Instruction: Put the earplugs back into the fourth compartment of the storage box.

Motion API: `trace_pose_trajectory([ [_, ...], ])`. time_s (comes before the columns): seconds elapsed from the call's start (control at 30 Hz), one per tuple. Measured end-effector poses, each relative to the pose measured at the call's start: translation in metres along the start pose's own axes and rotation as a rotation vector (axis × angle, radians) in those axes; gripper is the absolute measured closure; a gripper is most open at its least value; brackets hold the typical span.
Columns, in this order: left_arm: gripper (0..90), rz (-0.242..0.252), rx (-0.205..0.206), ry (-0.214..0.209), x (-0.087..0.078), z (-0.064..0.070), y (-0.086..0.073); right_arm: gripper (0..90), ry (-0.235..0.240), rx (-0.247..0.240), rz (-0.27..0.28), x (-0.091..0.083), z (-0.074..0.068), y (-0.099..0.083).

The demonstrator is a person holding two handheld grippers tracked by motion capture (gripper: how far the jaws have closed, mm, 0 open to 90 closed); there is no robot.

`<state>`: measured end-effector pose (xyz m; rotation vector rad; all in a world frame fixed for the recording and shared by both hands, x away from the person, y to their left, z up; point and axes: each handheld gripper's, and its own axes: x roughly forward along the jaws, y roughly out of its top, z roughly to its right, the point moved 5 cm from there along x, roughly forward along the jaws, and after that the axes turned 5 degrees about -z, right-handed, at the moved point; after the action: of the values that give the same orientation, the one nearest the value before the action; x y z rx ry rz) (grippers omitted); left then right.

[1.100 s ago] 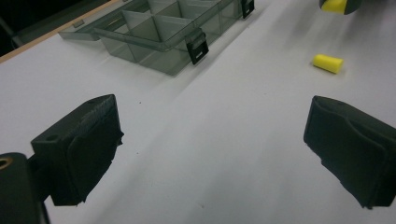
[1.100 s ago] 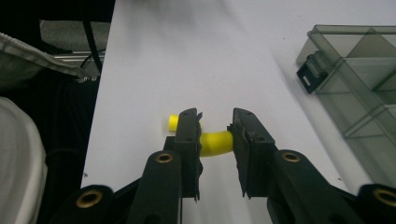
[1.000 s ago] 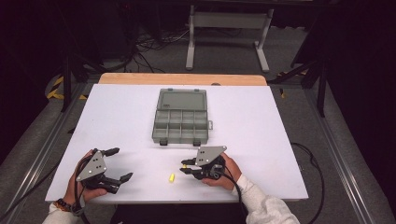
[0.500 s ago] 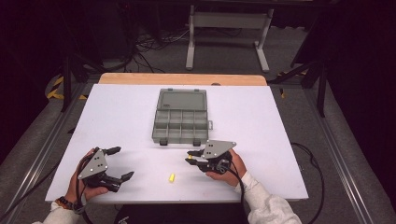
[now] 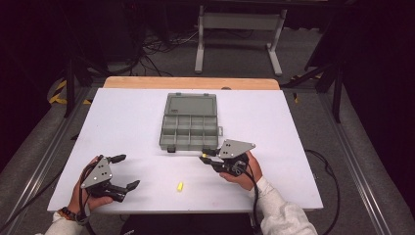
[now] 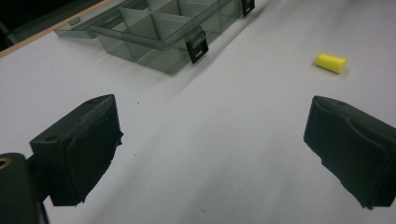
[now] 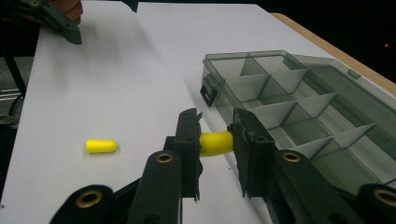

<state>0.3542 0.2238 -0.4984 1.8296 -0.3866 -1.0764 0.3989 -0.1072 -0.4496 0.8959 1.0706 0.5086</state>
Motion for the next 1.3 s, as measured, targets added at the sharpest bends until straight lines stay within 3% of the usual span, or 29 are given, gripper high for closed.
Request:
trace_pose_trajectory([
  [0.27, 4.9, 0.002, 0.001, 0.002, 0.0, 0.001, 0.001, 73.1, -0.048, 0.037, 0.009, 0.0, 0.018, 0.001],
  [0.57, 4.9, 0.002, 0.0, 0.013, -0.002, 0.002, 0.0, 73.0, -0.133, 0.088, 0.015, 0.001, 0.056, 0.007],
  [0.67, 4.9, 0.011, -0.014, 0.018, -0.005, 0.0, -0.001, 72.8, -0.153, 0.083, -0.003, 0.005, 0.067, 0.01],
  [0.97, 4.9, 0.013, -0.01, 0.015, -0.004, 0.0, -0.001, 72.4, -0.187, 0.131, -0.014, 0.015, 0.093, 0.013],
  [1.3, 4.9, 0.006, -0.004, 0.016, -0.004, 0.002, -0.002, 72.0, -0.212, 0.163, -0.044, 0.031, 0.108, 0.012],
])
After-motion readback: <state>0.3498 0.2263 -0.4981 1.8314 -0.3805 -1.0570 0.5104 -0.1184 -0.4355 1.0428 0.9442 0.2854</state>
